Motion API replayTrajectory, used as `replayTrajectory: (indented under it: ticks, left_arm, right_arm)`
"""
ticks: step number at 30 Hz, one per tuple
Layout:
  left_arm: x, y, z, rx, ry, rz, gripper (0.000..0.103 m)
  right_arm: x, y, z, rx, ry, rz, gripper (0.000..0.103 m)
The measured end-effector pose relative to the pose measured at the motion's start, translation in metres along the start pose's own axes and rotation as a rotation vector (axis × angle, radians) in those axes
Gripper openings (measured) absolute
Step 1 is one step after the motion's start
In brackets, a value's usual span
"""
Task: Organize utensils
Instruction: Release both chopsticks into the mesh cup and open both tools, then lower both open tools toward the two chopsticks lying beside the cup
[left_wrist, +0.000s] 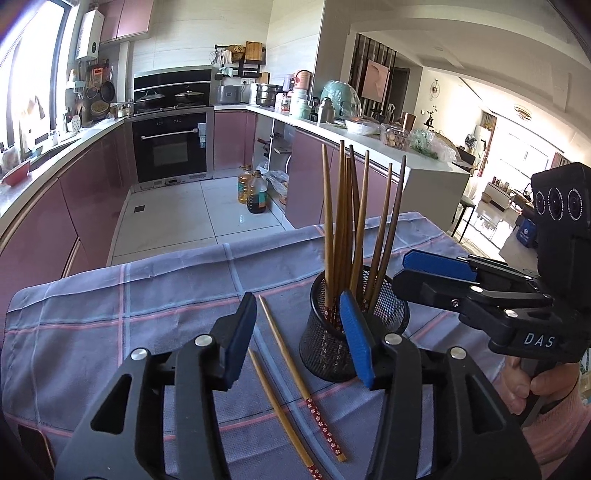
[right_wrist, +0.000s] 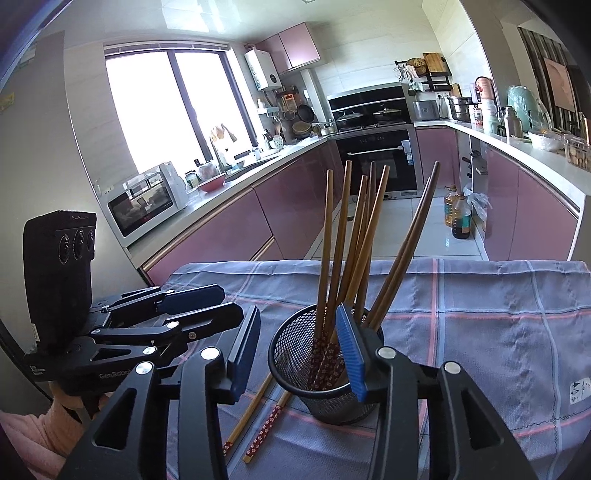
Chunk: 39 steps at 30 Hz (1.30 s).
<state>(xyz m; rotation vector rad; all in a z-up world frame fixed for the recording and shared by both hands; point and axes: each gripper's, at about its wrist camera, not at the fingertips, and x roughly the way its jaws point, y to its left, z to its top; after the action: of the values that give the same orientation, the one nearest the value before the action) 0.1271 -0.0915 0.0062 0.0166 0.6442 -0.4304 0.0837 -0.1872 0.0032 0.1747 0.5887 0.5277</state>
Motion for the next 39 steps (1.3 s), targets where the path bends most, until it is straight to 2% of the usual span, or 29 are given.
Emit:
replayTrajectory:
  ticks: [6, 10, 16, 22, 29, 31, 33, 39]
  left_arm:
    - [-0.014, 0.005, -0.018, -0.006, -0.012, 0.049, 0.055]
    - [-0.017, 0.009, -0.031, -0.012, 0.001, 0.08, 0.056]
    - [-0.017, 0.02, -0.058, -0.033, 0.051, 0.112, 0.058]
    - [-0.011, 0.028, -0.081, -0.062, 0.115, 0.124, 0.058]
    - [0.002, 0.034, -0.103, -0.08, 0.168, 0.128, 0.058]
    - [0.005, 0.034, -0.106, -0.083, 0.175, 0.127, 0.058]
    - [0.007, 0.035, -0.108, -0.086, 0.18, 0.121, 0.058]
    - [0.012, 0.03, -0.112, -0.076, 0.193, 0.098, 0.058]
  right_arm:
    - [-0.012, 0.017, -0.011, -0.037, -0.008, 0.016, 0.042]
    - [-0.012, 0.03, -0.025, -0.064, 0.019, 0.039, 0.042]
    - [0.011, 0.039, -0.055, -0.043, 0.139, 0.073, 0.042]
    - [0.043, 0.037, -0.083, 0.003, 0.26, 0.065, 0.042]
    - [0.071, 0.036, -0.098, 0.04, 0.339, 0.031, 0.026]
    - [0.074, 0.038, -0.099, 0.034, 0.337, 0.009, 0.021]
    - [0.073, 0.04, -0.1, 0.029, 0.34, -0.01, 0.011]
    - [0.065, 0.039, -0.107, 0.063, 0.346, -0.01, 0.009]
